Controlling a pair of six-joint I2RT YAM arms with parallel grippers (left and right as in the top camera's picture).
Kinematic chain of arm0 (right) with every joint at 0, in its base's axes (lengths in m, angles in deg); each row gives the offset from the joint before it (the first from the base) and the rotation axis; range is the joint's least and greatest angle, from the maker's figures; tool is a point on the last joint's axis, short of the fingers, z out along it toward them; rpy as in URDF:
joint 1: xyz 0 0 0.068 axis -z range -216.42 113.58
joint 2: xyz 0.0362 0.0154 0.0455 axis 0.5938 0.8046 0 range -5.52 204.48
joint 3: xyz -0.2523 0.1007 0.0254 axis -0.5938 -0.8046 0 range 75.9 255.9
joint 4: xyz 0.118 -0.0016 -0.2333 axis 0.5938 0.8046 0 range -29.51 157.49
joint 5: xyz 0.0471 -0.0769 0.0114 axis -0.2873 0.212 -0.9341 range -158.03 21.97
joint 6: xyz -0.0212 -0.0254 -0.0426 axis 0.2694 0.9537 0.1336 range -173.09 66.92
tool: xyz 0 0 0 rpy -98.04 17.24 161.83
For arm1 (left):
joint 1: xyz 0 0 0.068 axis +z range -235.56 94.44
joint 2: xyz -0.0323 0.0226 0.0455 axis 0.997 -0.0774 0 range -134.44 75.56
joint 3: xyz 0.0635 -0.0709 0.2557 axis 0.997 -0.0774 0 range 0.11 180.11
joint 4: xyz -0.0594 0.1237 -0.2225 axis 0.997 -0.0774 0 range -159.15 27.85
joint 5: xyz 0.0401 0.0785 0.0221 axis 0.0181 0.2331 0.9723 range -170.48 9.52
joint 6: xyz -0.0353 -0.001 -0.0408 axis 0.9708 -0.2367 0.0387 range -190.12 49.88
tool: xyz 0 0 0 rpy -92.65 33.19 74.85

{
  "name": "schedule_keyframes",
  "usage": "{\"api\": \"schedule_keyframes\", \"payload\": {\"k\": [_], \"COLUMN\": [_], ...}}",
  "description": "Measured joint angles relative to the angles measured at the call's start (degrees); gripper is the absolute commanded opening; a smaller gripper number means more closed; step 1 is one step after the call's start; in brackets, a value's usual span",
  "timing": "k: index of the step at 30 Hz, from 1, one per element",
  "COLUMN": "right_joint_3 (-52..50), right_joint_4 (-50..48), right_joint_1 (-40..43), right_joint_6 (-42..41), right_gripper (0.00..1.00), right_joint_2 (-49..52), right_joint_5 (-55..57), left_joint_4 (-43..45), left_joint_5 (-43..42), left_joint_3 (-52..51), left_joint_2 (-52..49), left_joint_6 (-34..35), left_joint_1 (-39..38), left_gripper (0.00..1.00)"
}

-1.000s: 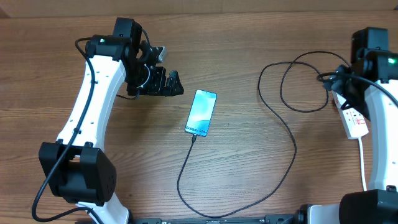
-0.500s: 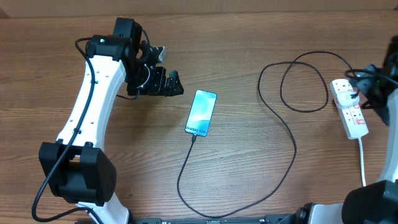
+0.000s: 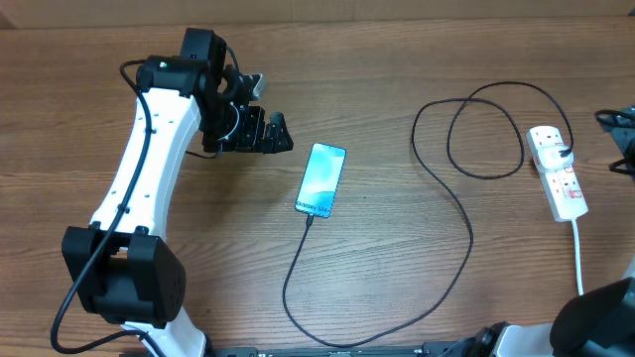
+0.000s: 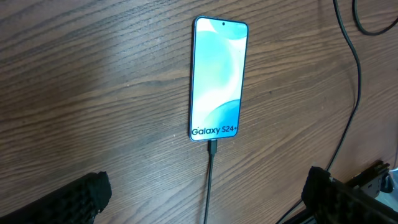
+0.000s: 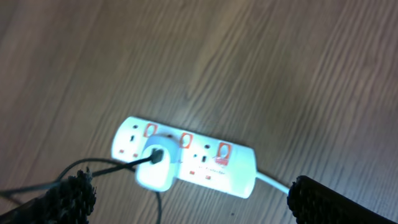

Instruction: Plug charger to phone and switch on socket

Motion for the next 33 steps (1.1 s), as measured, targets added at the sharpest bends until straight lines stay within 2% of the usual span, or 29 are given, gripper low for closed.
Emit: {"api": "schedule_keyframes", "payload": {"k": [6, 17, 33], "right_joint_3": [-0.2, -0.4, -0.5], "right_joint_4": [0.0, 0.0, -2.8], "right_joint_1": [3.0, 3.4, 3.9], "right_joint_6": [0.0, 0.0, 0.7], "right_gripper": [1.0, 1.0, 1.0], "right_joint_2": [4.9, 17.4, 23.4], "right_joint_5": [0.0, 0.0, 0.0], "left_joint_4": [0.0, 0.0, 0.0], "left_joint_5": [0.0, 0.0, 0.0], "left_joint_3": [0.0, 0.0, 0.0], "left_joint_2": [0.0, 0.0, 0.0], "left_joint_6": [0.0, 0.0, 0.0], "left_joint_1": [0.0, 0.0, 0.0], "left_gripper": [1.0, 1.0, 1.0]}}
